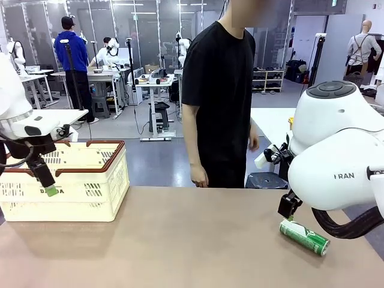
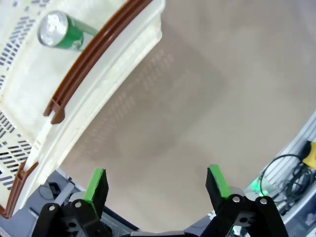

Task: Place the drinks into the Shopping basket.
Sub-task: Pick up one drink and place it into the Shopping basket.

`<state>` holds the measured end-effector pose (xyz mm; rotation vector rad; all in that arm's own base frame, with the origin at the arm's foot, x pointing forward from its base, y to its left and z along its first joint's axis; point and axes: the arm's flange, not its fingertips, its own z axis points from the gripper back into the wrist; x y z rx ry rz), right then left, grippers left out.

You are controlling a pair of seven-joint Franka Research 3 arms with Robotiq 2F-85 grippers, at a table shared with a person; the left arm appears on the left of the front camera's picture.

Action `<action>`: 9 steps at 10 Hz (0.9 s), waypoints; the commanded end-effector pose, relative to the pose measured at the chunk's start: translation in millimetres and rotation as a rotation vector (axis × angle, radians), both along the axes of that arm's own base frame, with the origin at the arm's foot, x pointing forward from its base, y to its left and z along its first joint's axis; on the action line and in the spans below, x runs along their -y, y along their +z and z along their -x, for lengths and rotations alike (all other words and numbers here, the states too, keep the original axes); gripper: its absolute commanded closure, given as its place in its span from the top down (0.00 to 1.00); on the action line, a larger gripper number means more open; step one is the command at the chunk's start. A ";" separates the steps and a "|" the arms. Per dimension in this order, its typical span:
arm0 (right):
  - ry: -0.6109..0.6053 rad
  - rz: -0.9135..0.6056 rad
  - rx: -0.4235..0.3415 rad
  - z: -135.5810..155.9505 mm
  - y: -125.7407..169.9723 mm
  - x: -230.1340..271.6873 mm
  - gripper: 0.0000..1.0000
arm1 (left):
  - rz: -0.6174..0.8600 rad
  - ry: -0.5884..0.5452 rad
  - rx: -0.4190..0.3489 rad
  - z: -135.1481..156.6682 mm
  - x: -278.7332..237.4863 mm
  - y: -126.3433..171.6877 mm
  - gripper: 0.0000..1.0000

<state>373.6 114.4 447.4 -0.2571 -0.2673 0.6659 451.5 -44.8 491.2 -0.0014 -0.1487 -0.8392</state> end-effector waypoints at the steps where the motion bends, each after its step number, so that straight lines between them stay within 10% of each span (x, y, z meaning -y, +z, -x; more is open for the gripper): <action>1: 0.006 0.001 -0.002 0.0 0.1 1.0 1.00 | 0.016 0.008 -0.047 -3.4 -2.9 2.3 1.00; 9: 0.071 -0.155 -0.067 -23.7 -9.3 49.8 1.00 | 0.002 0.012 -0.019 -1.2 -5.0 -4.3 1.00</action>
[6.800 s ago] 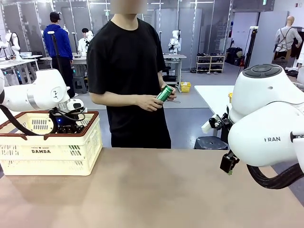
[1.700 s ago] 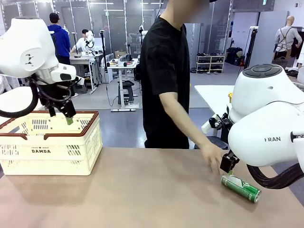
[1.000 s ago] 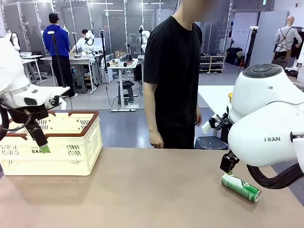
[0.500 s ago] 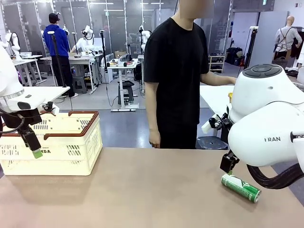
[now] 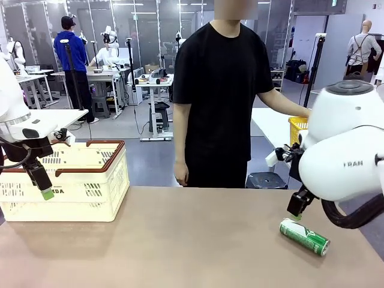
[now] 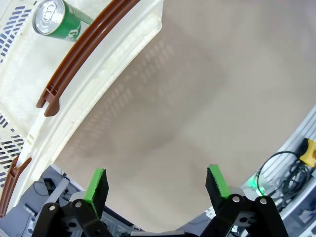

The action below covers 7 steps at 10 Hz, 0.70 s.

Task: Place the drinks into the Shopping basket.
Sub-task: Pick up one drink and place it into the Shopping basket.

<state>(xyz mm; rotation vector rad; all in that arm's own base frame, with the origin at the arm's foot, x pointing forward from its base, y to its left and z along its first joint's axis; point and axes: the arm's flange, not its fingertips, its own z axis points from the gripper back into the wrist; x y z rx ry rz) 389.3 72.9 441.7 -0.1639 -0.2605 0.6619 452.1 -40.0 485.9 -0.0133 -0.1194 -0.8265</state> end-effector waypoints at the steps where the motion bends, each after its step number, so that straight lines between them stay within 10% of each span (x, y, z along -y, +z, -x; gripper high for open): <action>1: 0.078 -0.081 -0.041 -10.5 -10.8 15.2 1.00 | 0.002 0.000 0.012 -0.6 -0.2 1.0 1.00; 7: 0.058 -0.067 -0.113 -35.9 -63.1 38.8 1.00 | 0.002 0.000 0.012 -0.6 -0.2 1.0 1.00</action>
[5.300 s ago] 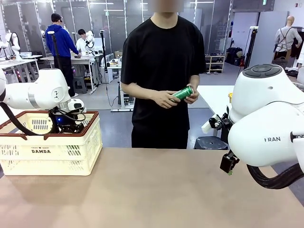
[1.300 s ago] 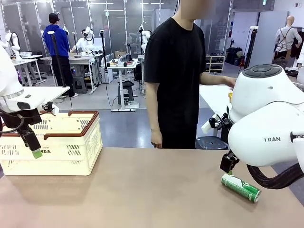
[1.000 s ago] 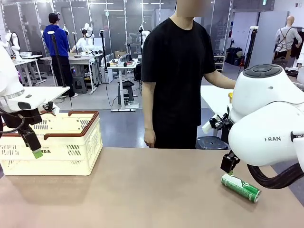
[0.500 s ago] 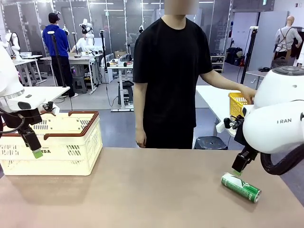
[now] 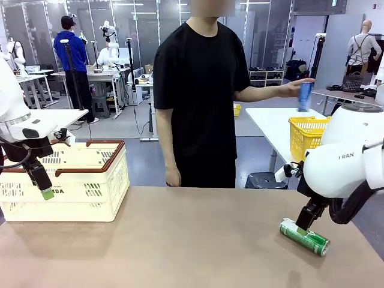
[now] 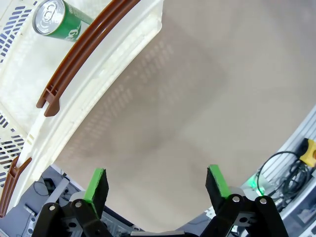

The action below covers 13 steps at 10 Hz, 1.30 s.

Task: Place the drinks into the Shopping basket.
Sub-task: Pick up one drink and place it into the Shopping basket.

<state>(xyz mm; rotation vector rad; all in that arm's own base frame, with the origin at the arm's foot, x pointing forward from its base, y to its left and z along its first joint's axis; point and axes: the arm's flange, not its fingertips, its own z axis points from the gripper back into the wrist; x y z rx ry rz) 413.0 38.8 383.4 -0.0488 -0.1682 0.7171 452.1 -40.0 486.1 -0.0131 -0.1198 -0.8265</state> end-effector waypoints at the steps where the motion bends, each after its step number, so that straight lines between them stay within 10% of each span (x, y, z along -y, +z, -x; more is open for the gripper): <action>1: -0.004 -0.004 -0.002 -16.6 -12.7 8.2 1.00 | 0.002 0.000 0.011 -0.6 -0.2 0.9 1.00; 13: 0.090 -0.073 -0.125 -63.1 -75.4 38.6 1.00 | 0.002 0.000 0.011 -0.6 -0.2 0.9 1.00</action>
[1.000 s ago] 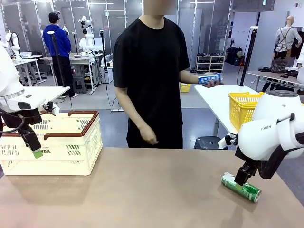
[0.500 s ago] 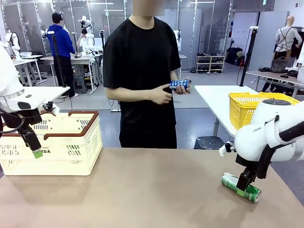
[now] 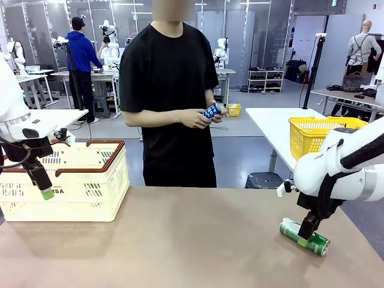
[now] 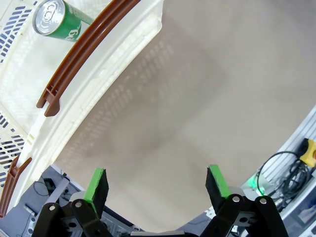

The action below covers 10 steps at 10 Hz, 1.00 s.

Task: Place the drinks into the Shopping basket.
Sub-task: Pick up one drink and place it into the Shopping basket.

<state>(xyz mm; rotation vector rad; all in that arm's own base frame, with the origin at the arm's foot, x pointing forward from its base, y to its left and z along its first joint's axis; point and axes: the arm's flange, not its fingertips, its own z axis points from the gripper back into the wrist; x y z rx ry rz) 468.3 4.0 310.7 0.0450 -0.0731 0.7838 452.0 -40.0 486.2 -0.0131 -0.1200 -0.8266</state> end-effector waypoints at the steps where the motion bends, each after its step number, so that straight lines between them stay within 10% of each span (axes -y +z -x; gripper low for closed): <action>1: 0.013 -0.029 -0.015 -10.1 -5.0 4.4 1.00 | 0.002 0.000 0.011 -0.7 -0.2 0.8 1.00; 10: -0.035 0.034 -0.010 -10.8 -11.2 -1.4 0.29 | 0.002 0.000 0.011 -0.7 -0.2 0.8 1.00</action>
